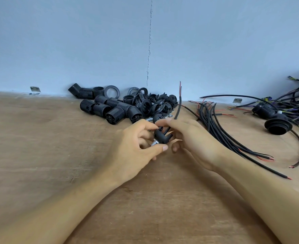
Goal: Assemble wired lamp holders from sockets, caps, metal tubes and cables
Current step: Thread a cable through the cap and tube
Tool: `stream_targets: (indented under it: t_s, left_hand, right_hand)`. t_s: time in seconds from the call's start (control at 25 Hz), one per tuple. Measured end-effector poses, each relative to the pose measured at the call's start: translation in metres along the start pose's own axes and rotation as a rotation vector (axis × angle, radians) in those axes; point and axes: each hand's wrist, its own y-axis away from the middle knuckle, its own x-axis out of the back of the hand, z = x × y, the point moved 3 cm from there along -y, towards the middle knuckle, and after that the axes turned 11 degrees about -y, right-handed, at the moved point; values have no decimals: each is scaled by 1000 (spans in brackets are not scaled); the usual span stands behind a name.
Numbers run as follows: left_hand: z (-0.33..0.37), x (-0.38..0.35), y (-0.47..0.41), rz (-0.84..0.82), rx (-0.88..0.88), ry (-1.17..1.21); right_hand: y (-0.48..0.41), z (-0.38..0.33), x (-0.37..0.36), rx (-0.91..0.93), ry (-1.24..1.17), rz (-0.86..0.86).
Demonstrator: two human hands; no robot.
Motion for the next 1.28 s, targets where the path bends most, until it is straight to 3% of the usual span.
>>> stream_targets:
  t_s: [0.24,0.4,0.64,0.8,0.96,1.12,1.28]
  left_hand:
    - [7,-11,0,-110,45,138]
    - [4,-19,-2,-117,179,325]
    - [2,-16,-6,-45,192,247]
    - [-1,-18,-7,-81,212,374]
    - [-1,-14,-8,-97,193,446]
    - [-8,-8,-10,0,304,561]
    - [-12,-2,-13,79,387,650]
  right_hand:
    - [0,-10,9,171,-200,189]
    - [2,-3,-7,81,-113,49]
    - [8,-7,-19,233,48,-28]
    - [10,-2,-24,245,230,-159]
    - [9,-1,-16,228,324,-178]
    - [4,-3,-1,226,355,-37]
    - [0,-3,9,263,428,-6]
